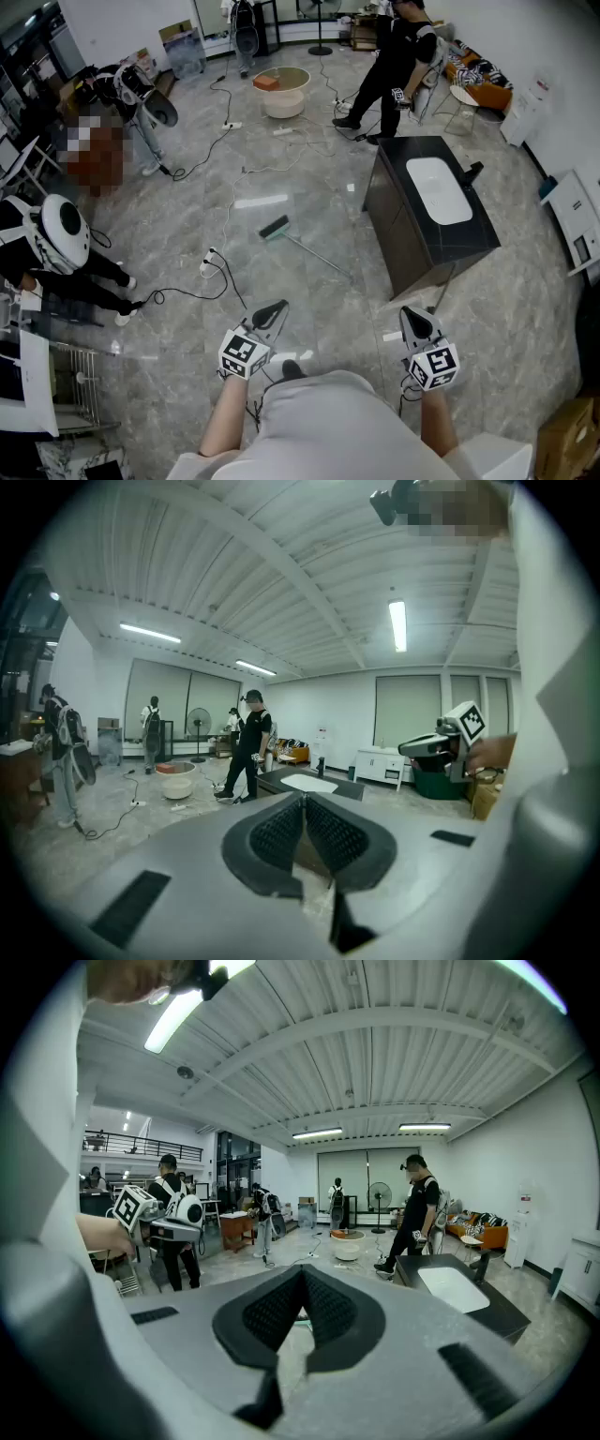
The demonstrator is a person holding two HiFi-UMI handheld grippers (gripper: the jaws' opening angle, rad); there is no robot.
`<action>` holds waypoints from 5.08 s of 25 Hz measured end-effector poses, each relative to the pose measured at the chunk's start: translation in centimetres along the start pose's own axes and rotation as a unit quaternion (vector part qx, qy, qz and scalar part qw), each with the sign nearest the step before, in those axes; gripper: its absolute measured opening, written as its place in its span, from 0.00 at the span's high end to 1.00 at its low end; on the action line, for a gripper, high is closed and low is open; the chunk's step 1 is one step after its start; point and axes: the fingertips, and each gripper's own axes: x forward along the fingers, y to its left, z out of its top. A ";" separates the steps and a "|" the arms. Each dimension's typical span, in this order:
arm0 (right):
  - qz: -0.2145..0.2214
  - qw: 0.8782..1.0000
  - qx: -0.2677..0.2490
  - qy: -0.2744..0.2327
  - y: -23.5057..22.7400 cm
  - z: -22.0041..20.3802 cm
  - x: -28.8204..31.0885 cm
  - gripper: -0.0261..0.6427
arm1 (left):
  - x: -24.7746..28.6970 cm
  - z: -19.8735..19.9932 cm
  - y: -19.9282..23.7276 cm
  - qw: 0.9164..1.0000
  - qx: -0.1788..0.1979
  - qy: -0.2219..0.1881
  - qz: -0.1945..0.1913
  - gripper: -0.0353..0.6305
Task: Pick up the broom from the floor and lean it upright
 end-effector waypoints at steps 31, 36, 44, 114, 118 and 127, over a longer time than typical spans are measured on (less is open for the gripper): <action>0.007 1.000 -0.003 0.023 10.0 1.6 9.1 0.96 | -4.8 -1.1 9.6 1.000 0.003 0.007 -0.030 0.93; 0.007 1.000 0.002 0.028 11.4 1.3 10.9 0.96 | -5.2 -2.0 11.6 0.999 0.002 0.015 -0.034 0.93; 0.018 0.999 0.013 0.046 9.7 0.5 15.1 0.96 | -2.1 -3.0 13.8 0.999 -0.013 0.031 -0.032 0.93; 0.003 0.968 0.144 0.204 -17.7 -41.4 61.7 0.96 | 54.4 -45.3 37.4 0.942 0.048 0.222 -0.246 0.93; 0.009 0.968 0.144 0.206 -18.1 -47.9 63.3 0.96 | 56.1 -52.2 36.9 0.935 0.054 0.235 -0.261 0.93; 0.036 0.965 0.139 0.219 -21.7 -60.3 67.3 0.96 | 61.2 -66.5 36.7 0.913 0.052 0.278 -0.293 0.93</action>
